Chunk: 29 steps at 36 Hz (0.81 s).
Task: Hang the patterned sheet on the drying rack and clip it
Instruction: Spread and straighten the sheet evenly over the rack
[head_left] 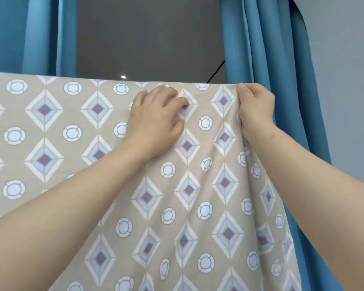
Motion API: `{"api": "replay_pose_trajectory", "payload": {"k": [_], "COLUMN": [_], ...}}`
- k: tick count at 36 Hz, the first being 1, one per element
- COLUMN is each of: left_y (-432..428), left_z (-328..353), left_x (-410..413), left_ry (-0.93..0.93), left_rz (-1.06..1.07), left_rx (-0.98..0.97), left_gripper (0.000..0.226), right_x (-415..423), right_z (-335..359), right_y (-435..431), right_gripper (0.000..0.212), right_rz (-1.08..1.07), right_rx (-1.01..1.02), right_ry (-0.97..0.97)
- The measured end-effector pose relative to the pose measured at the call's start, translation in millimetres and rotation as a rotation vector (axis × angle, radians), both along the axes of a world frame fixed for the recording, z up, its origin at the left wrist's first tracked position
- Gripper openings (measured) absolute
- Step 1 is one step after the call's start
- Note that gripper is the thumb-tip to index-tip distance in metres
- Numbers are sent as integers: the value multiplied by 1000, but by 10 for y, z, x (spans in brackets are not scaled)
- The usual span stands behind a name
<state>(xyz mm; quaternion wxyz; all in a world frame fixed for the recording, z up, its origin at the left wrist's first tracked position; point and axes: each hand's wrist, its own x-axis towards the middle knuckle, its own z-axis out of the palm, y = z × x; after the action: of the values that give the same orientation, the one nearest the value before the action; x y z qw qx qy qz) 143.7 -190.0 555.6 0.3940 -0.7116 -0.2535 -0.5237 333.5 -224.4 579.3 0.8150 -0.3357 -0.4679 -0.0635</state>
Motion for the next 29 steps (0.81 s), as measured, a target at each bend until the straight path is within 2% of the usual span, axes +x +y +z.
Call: {"api": "replay_pose_trajectory", "payload": {"k": [8,11,14,18,23,27,29], "left_y": [-45,-66,-91,-98,-64,-52,-80], "left_z": [21,-24,-149,-445,-980,-1376,-1551], "left_x": [80,170,262,277,266,253,260], "left_ry": [-31,8,45,103,155,231,257], "left_rz": [-15,-15,-23,-46,-39,-72,-90], "left_rx": [-63,-92,-153,-160,-163,-178,-181], "left_gripper": [40,35,35,46,34,30,29], "right_x": [81,142,166,182,342,466,541], "right_z": [-210,-297,-444,-746,-1284,-1727,-1901], "right_y": [-32,-54,-125,-249,-378,-390,-373], "right_gripper": [19,20,22,29,22,10,15], "right_rz": [16,49,-25,-18,150,250,270], "right_rx": [-36,-99,-155,-442,-861,-1009,-963], "right_ry": [2,-87,-210,-433,-583,-624,-547]}}
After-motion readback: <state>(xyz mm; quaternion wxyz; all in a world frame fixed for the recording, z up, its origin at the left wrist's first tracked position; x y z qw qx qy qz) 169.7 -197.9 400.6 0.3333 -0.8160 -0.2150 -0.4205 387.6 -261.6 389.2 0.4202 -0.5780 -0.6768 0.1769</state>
